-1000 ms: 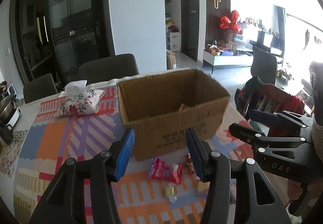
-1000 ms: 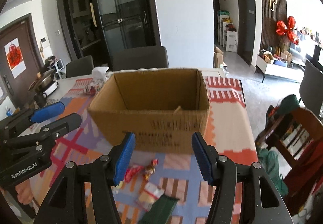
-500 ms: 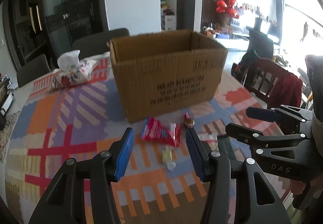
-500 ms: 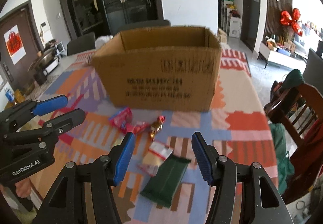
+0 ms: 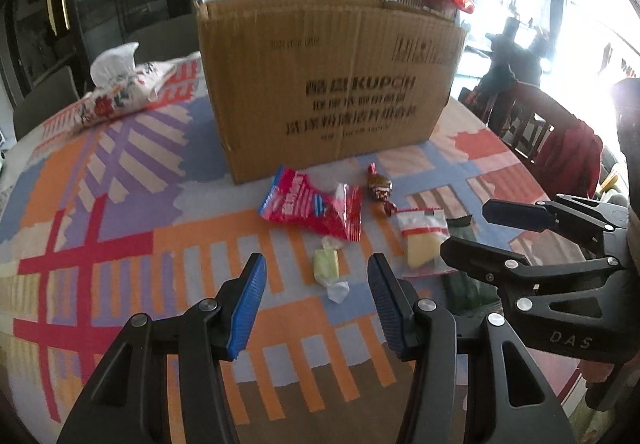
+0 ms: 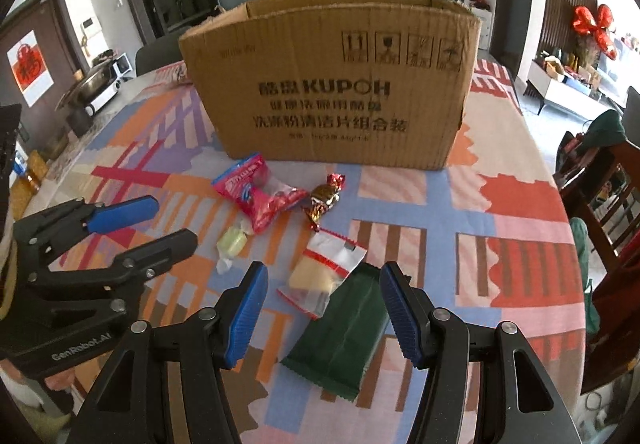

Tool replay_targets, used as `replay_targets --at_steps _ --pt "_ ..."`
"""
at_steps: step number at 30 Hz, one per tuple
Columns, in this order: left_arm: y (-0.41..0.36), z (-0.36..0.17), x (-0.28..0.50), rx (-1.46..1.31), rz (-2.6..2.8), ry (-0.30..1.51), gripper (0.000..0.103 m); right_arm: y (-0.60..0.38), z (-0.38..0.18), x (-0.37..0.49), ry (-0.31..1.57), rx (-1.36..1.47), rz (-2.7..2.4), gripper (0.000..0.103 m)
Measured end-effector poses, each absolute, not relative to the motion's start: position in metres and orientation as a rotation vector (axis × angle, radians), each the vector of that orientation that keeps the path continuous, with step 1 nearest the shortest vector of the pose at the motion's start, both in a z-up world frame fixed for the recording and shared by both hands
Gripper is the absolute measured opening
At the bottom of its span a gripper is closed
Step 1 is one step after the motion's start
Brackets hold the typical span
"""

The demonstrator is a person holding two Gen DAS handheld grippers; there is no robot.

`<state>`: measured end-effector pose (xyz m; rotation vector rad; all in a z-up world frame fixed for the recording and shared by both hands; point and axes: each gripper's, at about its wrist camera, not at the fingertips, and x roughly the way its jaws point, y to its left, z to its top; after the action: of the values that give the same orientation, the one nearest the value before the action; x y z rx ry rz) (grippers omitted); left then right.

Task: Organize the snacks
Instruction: 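Open both tools over the box and withdraw them toward the remaining snacks, then grasp the small pale candy with the left tool while the right tool grasps the white-red sachet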

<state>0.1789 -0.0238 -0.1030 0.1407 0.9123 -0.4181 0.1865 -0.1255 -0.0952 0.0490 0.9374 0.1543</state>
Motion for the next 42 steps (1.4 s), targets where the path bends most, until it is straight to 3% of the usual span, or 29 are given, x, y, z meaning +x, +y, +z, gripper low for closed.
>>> replay_targets --at_steps 11,15,22,26,28,42 --pt "-0.029 -0.131 0.194 0.169 -0.406 0.961 0.051 -0.118 -0.117 0.202 0.988 0.017 0.16 0.059" --pt "-0.031 -0.136 0.198 0.173 -0.401 0.972 0.046 -0.113 -0.12 0.204 0.991 0.001 0.171 0.059" --pt "-0.032 -0.144 0.205 0.14 -0.413 0.987 0.044 -0.11 -0.125 0.212 0.999 -0.01 0.176 0.053" --pt "-0.036 -0.144 0.207 0.133 -0.419 0.984 0.034 -0.111 -0.125 0.213 0.997 -0.006 0.176 0.052" --pt "-0.037 -0.144 0.207 0.134 -0.427 0.985 0.019 -0.111 -0.125 0.213 0.997 -0.004 0.178 0.052" --pt "-0.021 -0.127 0.193 0.061 -0.406 0.984 0.018 -0.091 -0.135 0.226 0.997 -0.096 0.178 0.05"
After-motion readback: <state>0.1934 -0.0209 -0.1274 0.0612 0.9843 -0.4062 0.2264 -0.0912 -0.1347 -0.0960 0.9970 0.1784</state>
